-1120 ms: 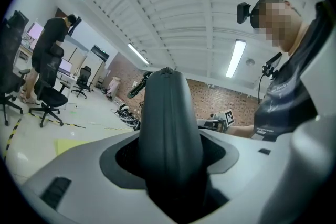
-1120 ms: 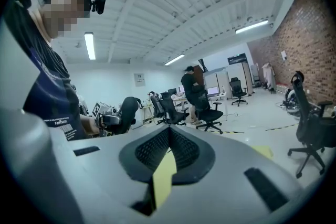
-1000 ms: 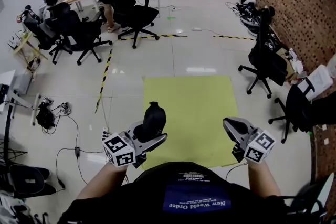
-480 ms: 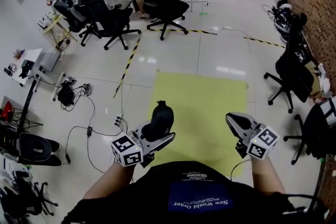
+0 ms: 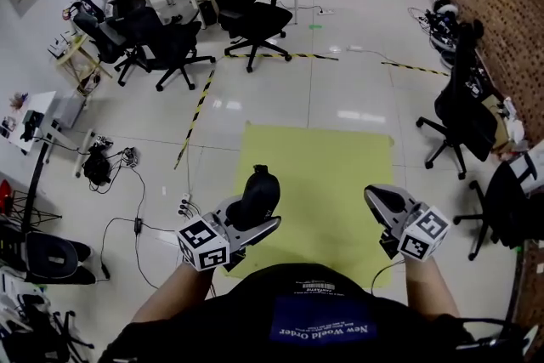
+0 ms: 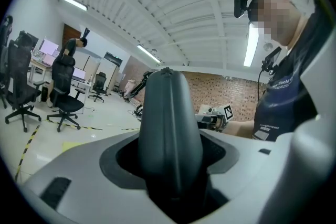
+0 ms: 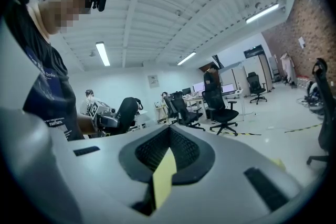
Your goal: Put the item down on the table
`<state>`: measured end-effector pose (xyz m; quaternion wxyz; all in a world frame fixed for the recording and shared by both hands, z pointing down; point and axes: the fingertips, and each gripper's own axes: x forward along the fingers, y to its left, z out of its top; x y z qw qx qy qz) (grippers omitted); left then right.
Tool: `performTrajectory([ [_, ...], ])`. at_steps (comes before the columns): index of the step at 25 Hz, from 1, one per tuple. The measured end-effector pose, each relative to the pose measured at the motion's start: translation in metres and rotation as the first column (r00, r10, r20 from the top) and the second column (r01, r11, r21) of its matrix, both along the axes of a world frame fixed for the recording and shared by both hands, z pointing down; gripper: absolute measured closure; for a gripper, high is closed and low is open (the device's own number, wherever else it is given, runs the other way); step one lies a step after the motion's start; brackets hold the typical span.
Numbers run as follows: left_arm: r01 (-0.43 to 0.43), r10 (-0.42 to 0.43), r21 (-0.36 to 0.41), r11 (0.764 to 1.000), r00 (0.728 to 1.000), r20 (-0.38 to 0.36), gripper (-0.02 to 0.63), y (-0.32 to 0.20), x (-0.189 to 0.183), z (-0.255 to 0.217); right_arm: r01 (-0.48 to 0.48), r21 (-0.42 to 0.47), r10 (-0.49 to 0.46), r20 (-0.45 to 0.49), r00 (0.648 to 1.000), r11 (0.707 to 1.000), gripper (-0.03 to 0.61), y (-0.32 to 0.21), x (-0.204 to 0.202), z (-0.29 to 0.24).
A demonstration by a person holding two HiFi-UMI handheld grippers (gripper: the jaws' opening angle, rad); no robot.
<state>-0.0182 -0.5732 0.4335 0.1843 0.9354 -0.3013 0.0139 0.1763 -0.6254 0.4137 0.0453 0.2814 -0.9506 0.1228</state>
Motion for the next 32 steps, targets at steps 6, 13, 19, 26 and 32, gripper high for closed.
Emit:
performTrajectory([
  [6, -0.040, 0.041, -0.017, 0.999, 0.995, 0.089, 0.325, -0.020, -0.001, 0.018, -0.002, -0.017, 0.002, -0.025, 1.000, 1.000, 0.591, -0.002, -0.002, 0.010],
  [13, -0.135, 0.149, -0.070, 0.988, 0.951, 0.272, 0.325, -0.038, 0.021, 0.093, 0.030, -0.062, -0.034, -0.072, 0.997, 0.998, 0.591, -0.005, -0.017, 0.063],
  [19, -0.225, 0.254, -0.118, 0.967, 0.878, 0.405, 0.325, -0.051, 0.043, 0.171, 0.046, -0.118, -0.059, -0.107, 0.992, 0.992, 0.591, 0.000, -0.025, 0.120],
  [26, -0.302, 0.309, -0.119, 0.946, 0.729, 0.611, 0.325, -0.067, 0.047, 0.245, 0.010, -0.180, -0.027, -0.093, 0.995, 0.984, 0.591, -0.004, -0.025, 0.162],
  [32, -0.364, 0.362, -0.175, 0.915, 0.545, 0.756, 0.325, -0.064, 0.042, 0.295, 0.007, -0.211, -0.021, -0.067, 0.998, 0.978, 0.591, -0.004, -0.028, 0.178],
])
